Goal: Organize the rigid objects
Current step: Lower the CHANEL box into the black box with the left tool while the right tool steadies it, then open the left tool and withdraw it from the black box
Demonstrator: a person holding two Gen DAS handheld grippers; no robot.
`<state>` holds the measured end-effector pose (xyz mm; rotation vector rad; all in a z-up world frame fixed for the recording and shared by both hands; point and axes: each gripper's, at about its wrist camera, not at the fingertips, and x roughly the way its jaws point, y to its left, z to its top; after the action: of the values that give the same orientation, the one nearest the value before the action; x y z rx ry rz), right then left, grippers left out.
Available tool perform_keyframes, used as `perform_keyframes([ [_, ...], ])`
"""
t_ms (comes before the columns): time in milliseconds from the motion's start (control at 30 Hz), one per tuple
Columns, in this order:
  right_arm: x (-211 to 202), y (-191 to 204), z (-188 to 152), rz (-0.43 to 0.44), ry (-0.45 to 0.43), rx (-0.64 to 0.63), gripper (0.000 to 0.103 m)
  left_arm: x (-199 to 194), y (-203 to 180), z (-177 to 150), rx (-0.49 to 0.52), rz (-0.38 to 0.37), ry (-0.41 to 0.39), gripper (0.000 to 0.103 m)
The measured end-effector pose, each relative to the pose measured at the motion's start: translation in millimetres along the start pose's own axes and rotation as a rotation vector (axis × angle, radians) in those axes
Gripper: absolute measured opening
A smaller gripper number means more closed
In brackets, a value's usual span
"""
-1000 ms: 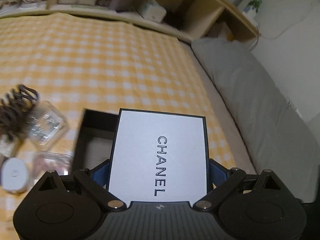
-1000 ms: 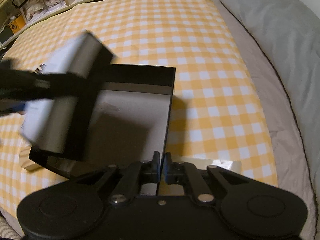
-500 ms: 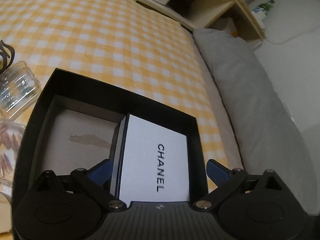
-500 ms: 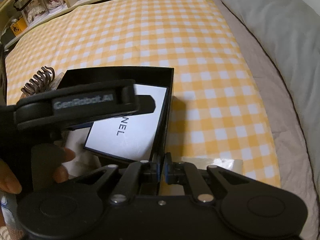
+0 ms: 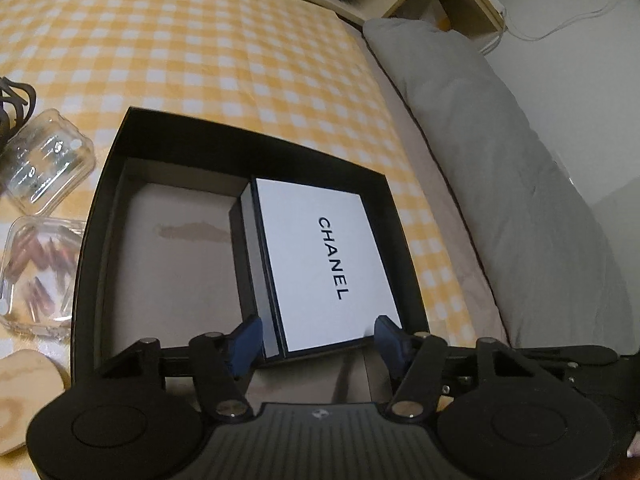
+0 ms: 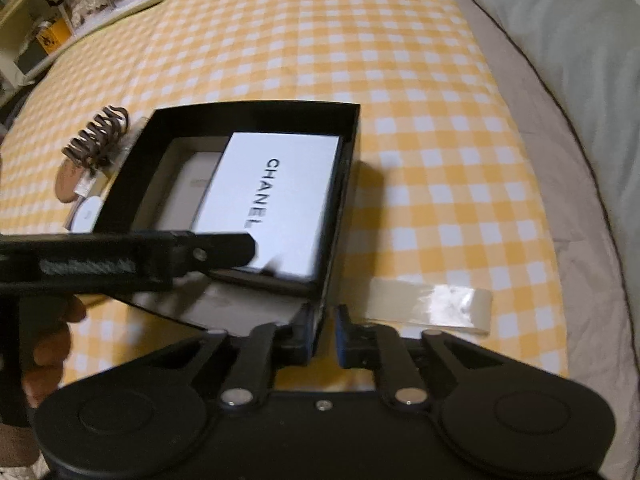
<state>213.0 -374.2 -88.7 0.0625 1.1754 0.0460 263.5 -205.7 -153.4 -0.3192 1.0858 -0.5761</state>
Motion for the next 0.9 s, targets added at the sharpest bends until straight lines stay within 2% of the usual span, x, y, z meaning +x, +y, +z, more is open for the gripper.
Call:
perform_keyframes([
  [200, 2.8, 4.7, -6.4, -0.011, -0.012, -0.041, 0.007, 6.8, -0.3, 4.0, -0.031, 0.014, -0.047, 0.062],
  [467, -3.9, 12.3, -16.2, -0.017, -0.016, -0.056, 0.007, 11.8, -1.9, 4.8, -0.029, 0.024, -0.058, 0.062],
  [533, -3.1, 12.7, -15.7, -0.017, -0.015, -0.054, 0.007, 10.0, -1.1, 4.2, -0.022, 0.016, -0.051, 0.067],
  [600, -3.0, 10.7, -15.4, -0.015, -0.014, -0.042, 0.007, 5.1, -1.2, 4.7, -0.021, 0.008, -0.041, 0.082],
  [900, -1.7, 7.5, -14.5, -0.020, -0.010, -0.021, 0.007, -57.7, -8.1, 6.7, 0.083, -0.003, -0.112, 0.098],
])
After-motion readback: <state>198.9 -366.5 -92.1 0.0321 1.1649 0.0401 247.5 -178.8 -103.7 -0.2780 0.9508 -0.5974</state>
